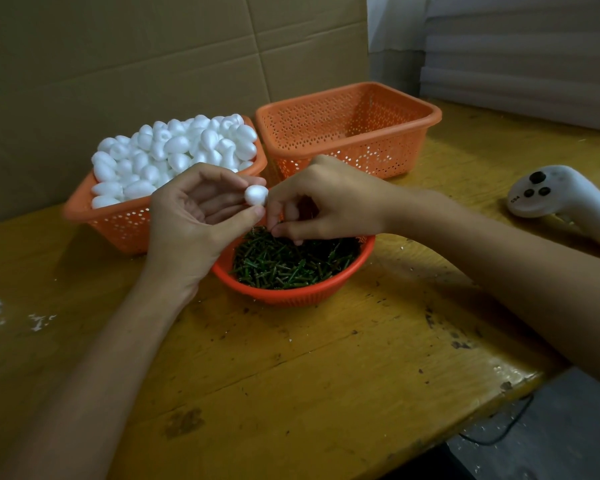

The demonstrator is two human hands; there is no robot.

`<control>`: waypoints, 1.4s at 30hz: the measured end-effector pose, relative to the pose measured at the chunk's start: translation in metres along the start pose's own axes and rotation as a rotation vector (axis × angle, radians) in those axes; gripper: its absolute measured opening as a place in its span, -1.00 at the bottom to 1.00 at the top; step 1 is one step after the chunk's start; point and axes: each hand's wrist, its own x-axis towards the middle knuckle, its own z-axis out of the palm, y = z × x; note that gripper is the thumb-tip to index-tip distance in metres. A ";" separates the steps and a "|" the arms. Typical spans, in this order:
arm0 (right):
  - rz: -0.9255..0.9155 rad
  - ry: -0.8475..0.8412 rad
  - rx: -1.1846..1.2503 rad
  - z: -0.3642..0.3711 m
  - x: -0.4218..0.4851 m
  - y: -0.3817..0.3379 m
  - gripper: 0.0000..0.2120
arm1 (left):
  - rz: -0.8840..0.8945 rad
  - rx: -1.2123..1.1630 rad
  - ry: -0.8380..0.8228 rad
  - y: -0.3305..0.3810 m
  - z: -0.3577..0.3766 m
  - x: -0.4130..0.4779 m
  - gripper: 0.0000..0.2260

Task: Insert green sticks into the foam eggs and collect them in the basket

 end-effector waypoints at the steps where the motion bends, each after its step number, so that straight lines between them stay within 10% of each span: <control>1: 0.002 -0.002 -0.001 0.000 0.000 0.000 -0.91 | 0.000 0.004 -0.004 0.000 0.000 0.000 -0.69; 42: 0.016 -0.015 -0.026 -0.002 0.000 -0.005 -0.89 | 0.003 0.025 -0.008 0.001 0.001 0.000 -0.72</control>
